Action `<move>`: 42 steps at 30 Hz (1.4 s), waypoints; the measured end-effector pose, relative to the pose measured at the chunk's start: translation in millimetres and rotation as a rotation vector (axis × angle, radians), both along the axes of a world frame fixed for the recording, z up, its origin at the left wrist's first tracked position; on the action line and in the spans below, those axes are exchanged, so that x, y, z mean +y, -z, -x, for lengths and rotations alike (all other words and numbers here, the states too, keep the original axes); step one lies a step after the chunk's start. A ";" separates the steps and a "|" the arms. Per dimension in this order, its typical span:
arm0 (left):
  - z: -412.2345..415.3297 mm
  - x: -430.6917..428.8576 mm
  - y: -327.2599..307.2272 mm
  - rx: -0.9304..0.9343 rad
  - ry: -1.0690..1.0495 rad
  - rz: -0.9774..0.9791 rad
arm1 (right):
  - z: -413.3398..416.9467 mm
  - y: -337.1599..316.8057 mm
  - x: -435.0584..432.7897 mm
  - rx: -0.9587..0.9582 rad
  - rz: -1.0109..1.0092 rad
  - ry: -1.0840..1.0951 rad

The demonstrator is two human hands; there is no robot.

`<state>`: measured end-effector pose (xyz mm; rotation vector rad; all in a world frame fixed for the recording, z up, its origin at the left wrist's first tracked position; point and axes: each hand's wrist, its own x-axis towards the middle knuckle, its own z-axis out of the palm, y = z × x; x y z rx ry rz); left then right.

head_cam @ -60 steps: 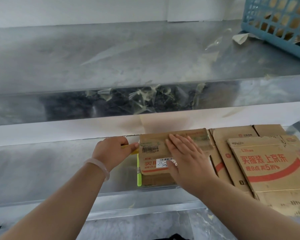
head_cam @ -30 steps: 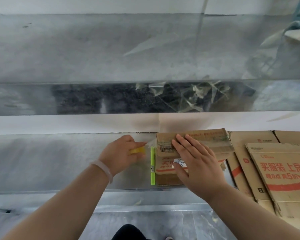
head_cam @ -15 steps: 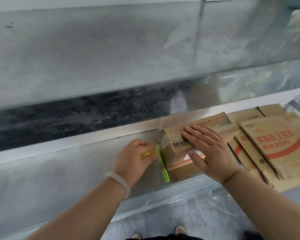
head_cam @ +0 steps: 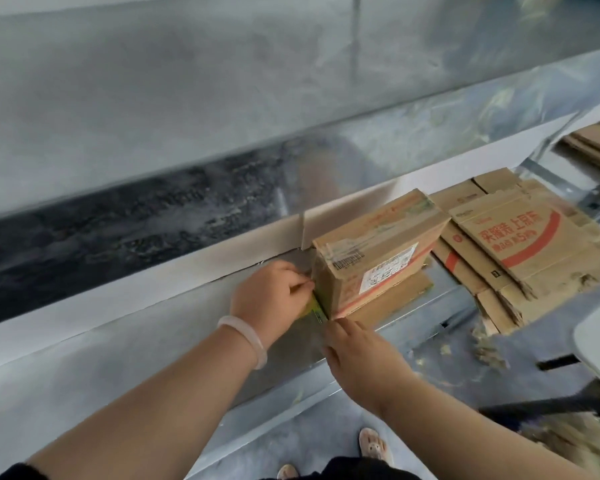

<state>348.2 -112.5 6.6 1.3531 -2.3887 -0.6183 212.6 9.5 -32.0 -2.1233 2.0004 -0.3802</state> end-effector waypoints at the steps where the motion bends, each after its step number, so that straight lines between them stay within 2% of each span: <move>1: -1.0 0.7 -1.2 0.001 0.005 0.004 | -6.1 8.2 -4.2 0.015 -0.122 0.067; 3: -2.7 1.6 -1.8 -0.002 0.010 0.012 | -13.9 17.5 -14.3 0.048 -0.201 0.144; 6: -6.6 0.8 -1.7 -0.014 0.002 0.000 | -19.7 19.8 -25.3 0.126 -0.217 0.151; 11: -13.0 -2.6 -8.1 0.078 -0.028 -0.046 | -11.4 13.7 -21.3 0.070 -0.309 0.273; 16: -12.8 -4.7 -11.2 0.097 -0.014 -0.055 | 5.3 11.3 17.3 -0.253 -0.380 0.489; 20: -11.1 -6.4 -10.4 0.092 -0.022 -0.060 | 17.1 -4.5 50.4 -0.666 -0.217 0.541; 22: -10.4 -6.3 -9.5 0.093 -0.021 -0.054 | 17.0 -18.1 56.0 -0.729 -0.120 0.523; 27: -9.5 -4.0 -7.6 0.113 -0.030 -0.045 | 13.9 -43.9 44.5 -0.560 0.027 0.387; 31: -8.6 -0.3 -8.2 0.135 -0.056 -0.071 | 14.1 -44.2 31.4 -0.305 0.155 0.300; 33: -8.0 0.7 -8.7 0.126 -0.058 -0.062 | 12.2 -44.3 24.4 -0.206 0.162 0.270; 42: -6.8 -1.3 -8.6 0.099 -0.067 -0.015 | 9.1 -55.0 9.9 -0.001 0.130 0.228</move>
